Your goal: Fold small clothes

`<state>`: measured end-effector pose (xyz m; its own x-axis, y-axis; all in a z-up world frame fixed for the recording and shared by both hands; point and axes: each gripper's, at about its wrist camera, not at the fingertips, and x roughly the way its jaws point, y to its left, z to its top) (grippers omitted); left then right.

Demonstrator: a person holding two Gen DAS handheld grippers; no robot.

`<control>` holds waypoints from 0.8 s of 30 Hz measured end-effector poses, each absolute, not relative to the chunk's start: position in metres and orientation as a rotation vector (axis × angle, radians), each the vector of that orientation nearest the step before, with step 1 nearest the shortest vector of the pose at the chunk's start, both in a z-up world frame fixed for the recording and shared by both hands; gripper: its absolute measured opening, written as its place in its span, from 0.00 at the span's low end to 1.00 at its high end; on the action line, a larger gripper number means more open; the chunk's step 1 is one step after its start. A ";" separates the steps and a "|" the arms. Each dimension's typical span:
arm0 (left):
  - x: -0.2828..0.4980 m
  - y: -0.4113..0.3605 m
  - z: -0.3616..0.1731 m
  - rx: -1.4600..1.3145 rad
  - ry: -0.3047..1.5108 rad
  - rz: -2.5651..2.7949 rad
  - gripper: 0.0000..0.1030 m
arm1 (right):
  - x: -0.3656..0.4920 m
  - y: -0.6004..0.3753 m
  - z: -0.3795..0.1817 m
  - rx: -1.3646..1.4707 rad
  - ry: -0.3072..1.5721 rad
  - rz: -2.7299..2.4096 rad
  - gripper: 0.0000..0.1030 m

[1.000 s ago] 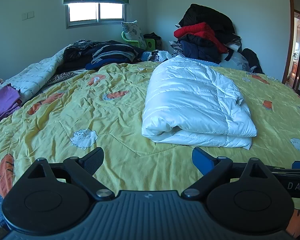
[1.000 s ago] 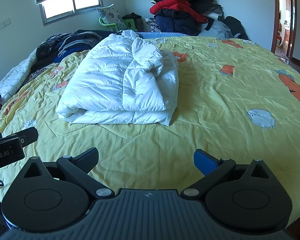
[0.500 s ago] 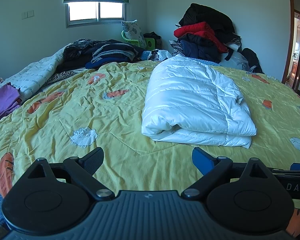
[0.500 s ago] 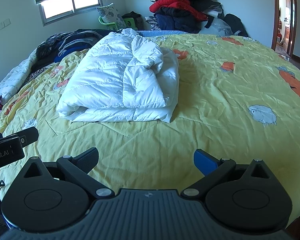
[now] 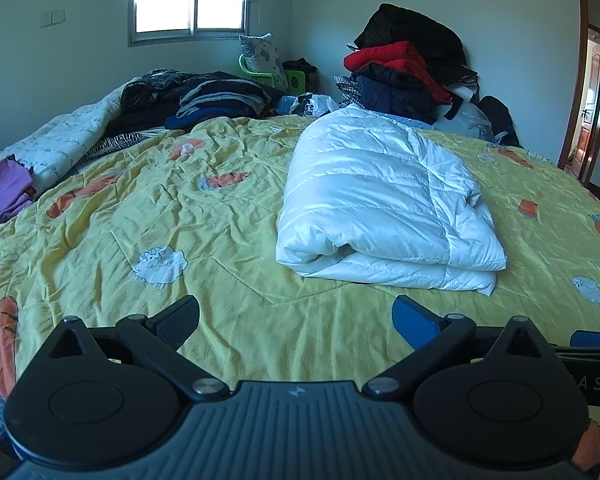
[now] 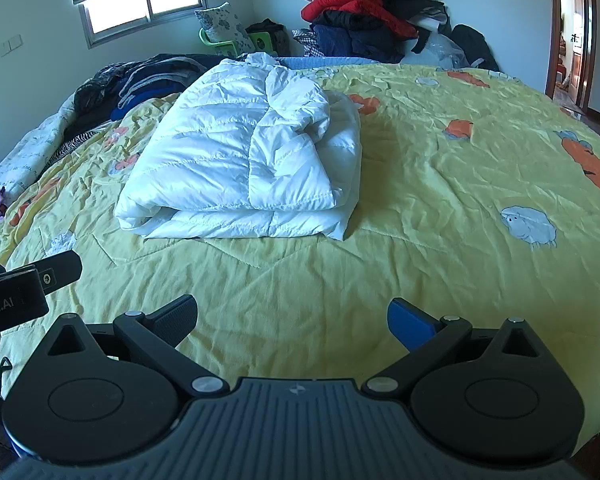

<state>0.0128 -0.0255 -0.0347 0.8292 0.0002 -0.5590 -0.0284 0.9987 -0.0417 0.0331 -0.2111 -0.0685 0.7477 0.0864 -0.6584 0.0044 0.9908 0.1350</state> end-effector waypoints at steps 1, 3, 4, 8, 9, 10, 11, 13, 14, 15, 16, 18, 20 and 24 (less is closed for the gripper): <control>0.013 -0.026 -0.035 -0.049 0.594 0.014 1.00 | 0.033 -0.211 -0.069 0.131 0.727 0.045 1.00; 0.013 -0.025 -0.035 -0.054 0.596 0.013 1.00 | 0.034 -0.211 -0.070 0.131 0.730 0.047 1.00; 0.013 -0.024 -0.035 -0.058 0.596 0.012 1.00 | 0.034 -0.211 -0.070 0.131 0.732 0.047 1.00; 0.014 -0.021 -0.035 -0.082 0.603 -0.002 1.00 | 0.034 -0.211 -0.070 0.132 0.733 0.047 1.00; 0.013 -0.021 -0.035 -0.087 0.601 -0.007 1.00 | 0.034 -0.211 -0.070 0.133 0.735 0.048 1.00; 0.013 -0.020 -0.034 -0.089 0.596 -0.007 1.00 | 0.034 -0.211 -0.070 0.135 0.736 0.049 1.00; 0.012 -0.020 -0.034 -0.093 0.589 -0.005 1.00 | 0.034 -0.212 -0.071 0.136 0.737 0.049 1.00; 0.010 -0.018 -0.034 -0.101 0.575 0.003 1.00 | 0.035 -0.212 -0.071 0.137 0.739 0.049 1.00; 0.009 -0.017 -0.035 -0.101 0.574 0.011 1.00 | 0.035 -0.212 -0.071 0.137 0.740 0.049 1.00; 0.010 -0.016 -0.035 -0.102 0.576 0.020 1.00 | 0.035 -0.212 -0.071 0.137 0.740 0.049 1.00; 0.010 -0.015 -0.035 -0.105 0.579 0.028 1.00 | 0.035 -0.212 -0.071 0.138 0.742 0.049 1.00; 0.010 -0.015 -0.035 -0.105 0.579 0.025 1.00 | 0.035 -0.213 -0.072 0.140 0.745 0.050 1.00; 0.009 -0.018 -0.034 -0.078 0.569 0.012 1.00 | 0.035 -0.213 -0.072 0.145 0.747 0.051 1.00; 0.009 -0.031 -0.032 0.003 0.567 0.008 1.00 | 0.036 -0.214 -0.073 0.146 0.751 0.048 1.00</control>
<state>0.0091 -0.0308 -0.0318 0.8433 0.0089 -0.5374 -0.0070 1.0000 0.0055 0.0361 -0.2143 -0.0729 0.7302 0.0954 -0.6765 0.0089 0.9888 0.1491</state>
